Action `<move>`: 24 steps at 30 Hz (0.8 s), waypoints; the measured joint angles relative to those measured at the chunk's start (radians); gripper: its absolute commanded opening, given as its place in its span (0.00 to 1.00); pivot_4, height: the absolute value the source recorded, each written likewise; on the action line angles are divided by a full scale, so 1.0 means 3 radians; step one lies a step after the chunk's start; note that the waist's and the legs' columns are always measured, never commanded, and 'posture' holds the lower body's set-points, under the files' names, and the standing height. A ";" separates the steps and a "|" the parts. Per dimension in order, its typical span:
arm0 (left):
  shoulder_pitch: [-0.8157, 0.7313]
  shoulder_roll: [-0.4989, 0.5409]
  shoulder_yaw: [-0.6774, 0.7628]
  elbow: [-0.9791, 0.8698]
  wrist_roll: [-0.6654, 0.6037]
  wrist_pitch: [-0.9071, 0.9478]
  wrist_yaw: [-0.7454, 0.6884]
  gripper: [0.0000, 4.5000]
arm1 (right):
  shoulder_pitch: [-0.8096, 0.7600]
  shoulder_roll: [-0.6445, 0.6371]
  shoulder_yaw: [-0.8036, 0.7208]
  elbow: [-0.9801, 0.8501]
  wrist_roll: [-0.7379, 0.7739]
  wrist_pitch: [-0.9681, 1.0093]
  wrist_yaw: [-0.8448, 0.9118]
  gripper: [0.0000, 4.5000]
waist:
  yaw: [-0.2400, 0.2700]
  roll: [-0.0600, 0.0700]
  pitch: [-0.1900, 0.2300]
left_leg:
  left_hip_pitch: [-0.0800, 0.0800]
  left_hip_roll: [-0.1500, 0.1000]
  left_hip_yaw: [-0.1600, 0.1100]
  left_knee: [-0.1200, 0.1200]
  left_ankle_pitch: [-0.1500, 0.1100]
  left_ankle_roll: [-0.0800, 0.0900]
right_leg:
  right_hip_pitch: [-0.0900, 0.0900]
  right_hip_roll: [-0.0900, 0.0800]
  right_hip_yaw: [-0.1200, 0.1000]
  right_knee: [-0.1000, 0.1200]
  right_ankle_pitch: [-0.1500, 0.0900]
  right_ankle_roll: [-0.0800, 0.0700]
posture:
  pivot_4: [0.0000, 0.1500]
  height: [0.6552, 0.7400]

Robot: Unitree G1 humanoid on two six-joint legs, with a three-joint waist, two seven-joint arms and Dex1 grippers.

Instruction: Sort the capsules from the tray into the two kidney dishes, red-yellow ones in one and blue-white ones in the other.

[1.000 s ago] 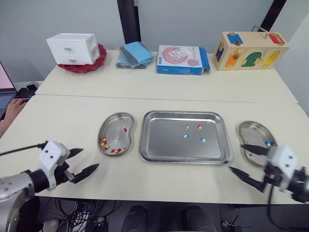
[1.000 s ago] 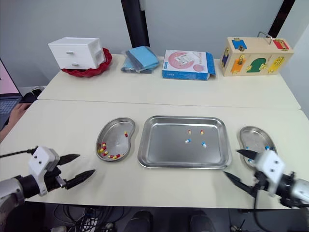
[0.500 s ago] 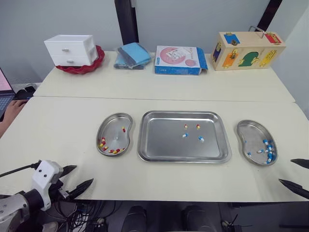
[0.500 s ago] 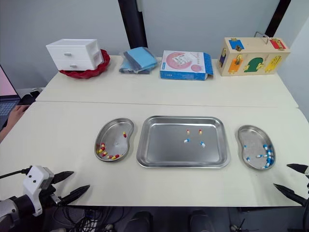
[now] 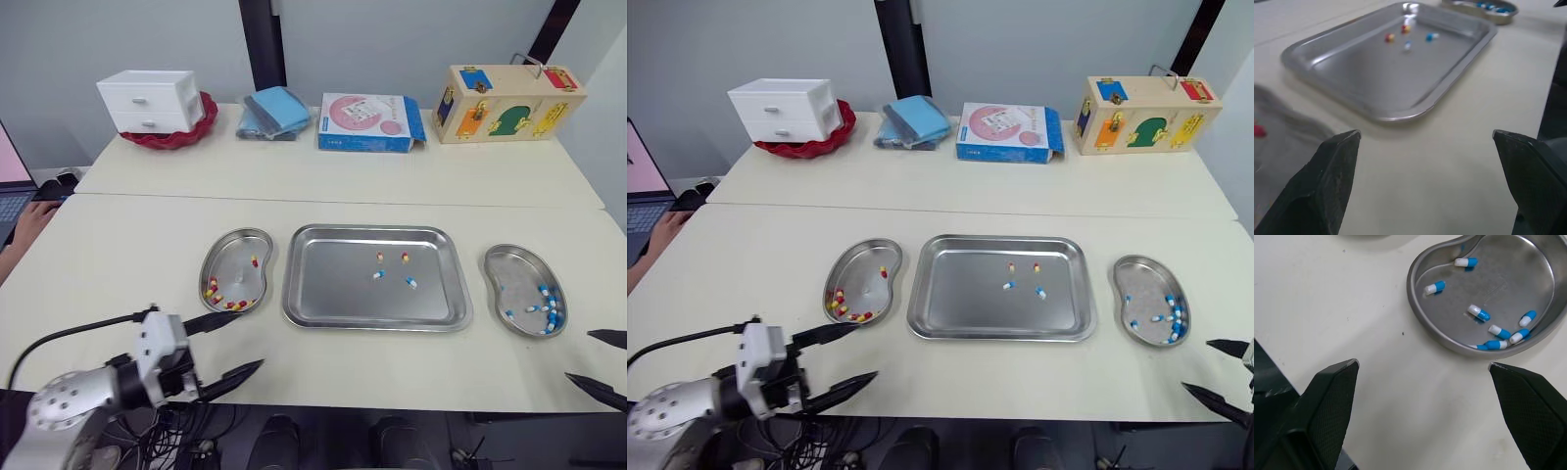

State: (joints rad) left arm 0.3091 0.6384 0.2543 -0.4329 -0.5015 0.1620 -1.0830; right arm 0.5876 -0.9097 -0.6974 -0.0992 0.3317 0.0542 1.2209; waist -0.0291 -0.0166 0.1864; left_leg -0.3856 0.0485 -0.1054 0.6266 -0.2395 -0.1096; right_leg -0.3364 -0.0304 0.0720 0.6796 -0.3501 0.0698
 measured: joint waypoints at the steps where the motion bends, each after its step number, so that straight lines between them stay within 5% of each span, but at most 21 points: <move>1: -0.0111 -0.0065 -0.0094 0.0044 0.0033 -0.0037 0.0023 0.99 | 0.0076 0.0031 -0.0023 -0.0054 0.0001 0.0000 0.0006 1.00 | 0.0000 0.0001 -0.0001 | 0.0000 0.0000 0.0000 0.0001 0.0000 0.0000 | 0.0000 0.0000 0.0000 0.0000 0.0000 0.0000 | 1.00 1.00; 8: -0.0319 -0.0283 -0.0441 0.0182 0.0161 -0.0199 0.0177 0.99 | 0.0456 0.0096 -0.0213 -0.0504 0.0036 0.0068 0.0124 1.00 | -0.0024 0.0001 -0.0001 | 0.0003 0.0000 0.0000 0.0000 0.0000 0.0000 | 0.0001 0.0002 0.0003 0.0000 0.0000 0.0001 | 1.00 1.00; 15: -0.0268 -0.0284 -0.0442 0.0195 0.0161 -0.0275 0.0232 0.99 | 0.0138 0.0041 0.0045 -0.1459 0.0410 0.0545 -0.0019 1.00 | -0.0010 0.0001 -0.0001 | 0.0002 0.0000 -0.0001 0.0002 0.0000 0.0000 | 0.0003 0.0001 0.0002 0.0000 0.0000 0.0001 | 1.00 1.00; 24: -0.0290 -0.0320 -0.0597 0.0225 0.0216 -0.0353 0.0305 0.99 | -0.1949 -0.0046 0.1923 -0.1745 0.0324 0.1518 -0.0807 1.00 | -0.0011 -0.0003 0.0003 | 0.0000 0.0000 -0.0005 0.0003 0.0000 0.0000 | -0.0001 0.0002 -0.0001 0.0000 0.0002 0.0002 | 1.00 1.00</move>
State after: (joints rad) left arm 0.2220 0.5422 0.0751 -0.3655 -0.4366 0.0561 -0.9916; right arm 0.0029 -0.9236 -0.1206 -0.6228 0.4288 0.5095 0.9789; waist -0.0324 -0.0175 0.1872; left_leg -0.3858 0.0485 -0.1069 0.6276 -0.2393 -0.1097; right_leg -0.3366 -0.0299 0.0718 0.6796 -0.3495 0.0704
